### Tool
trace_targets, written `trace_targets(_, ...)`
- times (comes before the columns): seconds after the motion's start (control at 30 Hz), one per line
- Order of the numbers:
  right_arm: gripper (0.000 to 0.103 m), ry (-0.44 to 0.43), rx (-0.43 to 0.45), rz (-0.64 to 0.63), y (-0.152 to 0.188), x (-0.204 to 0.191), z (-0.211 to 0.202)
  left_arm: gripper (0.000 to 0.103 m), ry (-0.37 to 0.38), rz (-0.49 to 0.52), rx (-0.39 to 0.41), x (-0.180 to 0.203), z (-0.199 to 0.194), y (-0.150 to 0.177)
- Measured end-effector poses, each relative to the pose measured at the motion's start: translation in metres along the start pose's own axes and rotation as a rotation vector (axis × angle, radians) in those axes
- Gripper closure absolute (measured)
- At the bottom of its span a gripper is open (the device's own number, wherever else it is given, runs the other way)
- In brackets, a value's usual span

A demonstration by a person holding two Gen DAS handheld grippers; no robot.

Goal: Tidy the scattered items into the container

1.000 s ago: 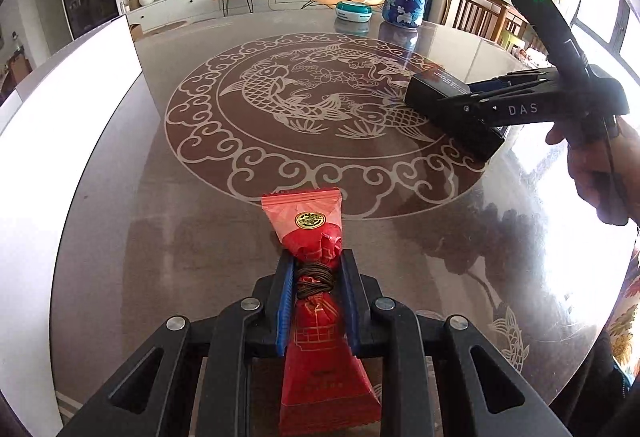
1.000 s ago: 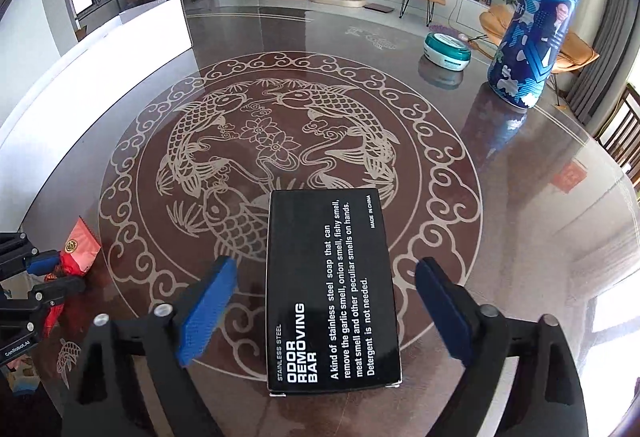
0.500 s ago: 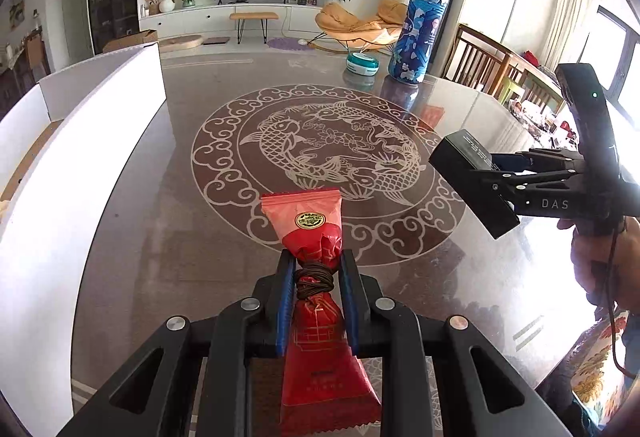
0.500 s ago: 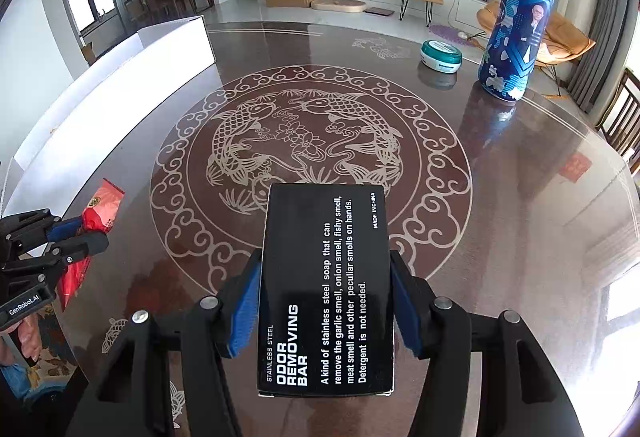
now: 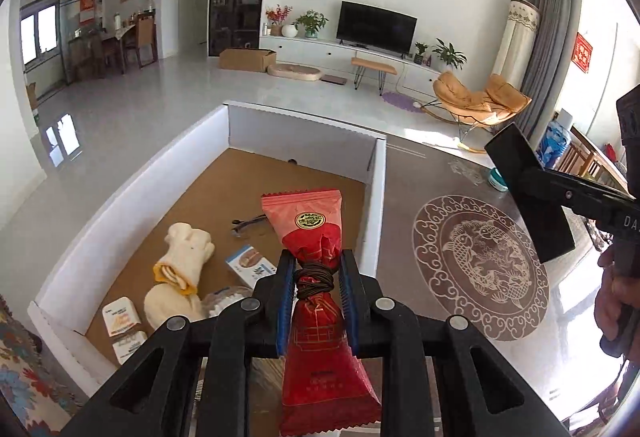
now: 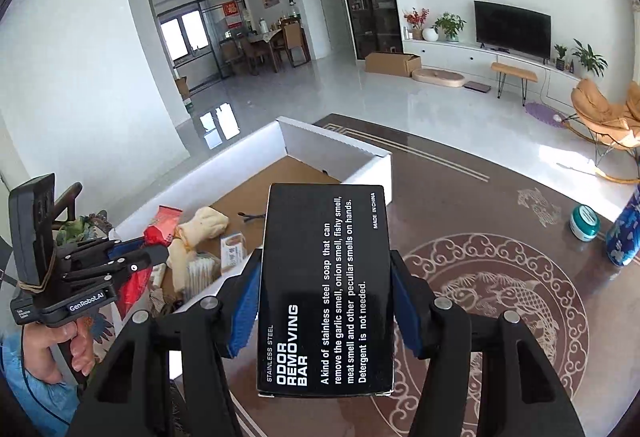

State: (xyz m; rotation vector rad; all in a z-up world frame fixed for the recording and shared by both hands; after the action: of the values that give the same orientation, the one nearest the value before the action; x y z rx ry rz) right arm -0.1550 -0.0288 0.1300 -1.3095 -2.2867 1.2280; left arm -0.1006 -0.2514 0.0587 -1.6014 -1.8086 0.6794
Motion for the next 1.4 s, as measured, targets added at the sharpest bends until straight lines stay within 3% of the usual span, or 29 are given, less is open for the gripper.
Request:
trace_targets(0.13, 0.044, -0.099, -0.001, -0.042, -0.042, -0.072, 0.049, 0.082, -0.07, -0.057, -0.046, -0.05, 0.02, 0.002)
trace_targets(0.3, 0.044, -0.125, -0.06, -0.118, -0.05, -0.124, 0.12, 0.082, -0.094, -0.099, -0.108, -0.072, 0.047, 0.015)
trace_targets(0.53, 0.044, -0.057, -0.202, -0.112, -0.018, -0.115, 0.194, 0.082, -0.112, -0.095, -0.162, -0.077, 0.075, 0.025)
trace_targets(0.8, 0.043, -0.016, -0.239, -0.124, -0.006, -0.099, 0.225, 0.08, -0.115, -0.098, -0.188, -0.074, 0.089, 0.03)
trace_targets(0.87, 0.03, -0.008, -0.228, -0.131, -0.008, -0.1, 0.228, 0.074, -0.136, -0.104, -0.189, -0.075, 0.089, 0.03)
trace_targets(0.9, 0.006, -0.009, -0.217, -0.124, -0.01, -0.1, 0.228, 0.058, -0.151, -0.107, -0.184, -0.076, 0.088, 0.03)
trace_targets(0.93, 0.0, -0.006, -0.199, -0.114, -0.014, -0.099, 0.227, 0.032, -0.169, -0.113, -0.173, -0.077, 0.085, 0.029)
trace_targets(1.0, 0.0, 0.013, -0.17, -0.091, -0.02, -0.1, 0.222, 0.006, -0.211, -0.131, -0.131, -0.081, 0.076, 0.025)
trace_targets(1.2, 0.0, 0.053, -0.109, -0.071, -0.026, -0.09, 0.198, 0.004, -0.267, -0.212, -0.033, -0.085, 0.047, 0.011)
trace_targets(1.4, 0.0, 0.079, -0.132, -0.097, -0.012, -0.083, 0.187, 0.0, -0.312, -0.318, 0.015, -0.089, 0.031, 0.012)
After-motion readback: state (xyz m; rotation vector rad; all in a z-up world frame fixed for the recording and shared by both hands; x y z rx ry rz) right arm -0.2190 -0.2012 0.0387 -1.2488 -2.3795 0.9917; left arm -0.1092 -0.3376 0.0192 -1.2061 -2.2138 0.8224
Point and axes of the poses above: each gripper's, at about its wrist camera, not at the fingertips, and z roughly the way its jaws point, x to its right, y to its underside, the point moved 7 cm from there along z, roughly the way its jaws point, and after that the axes turned 1 degree about x, right-handed, at the moved point
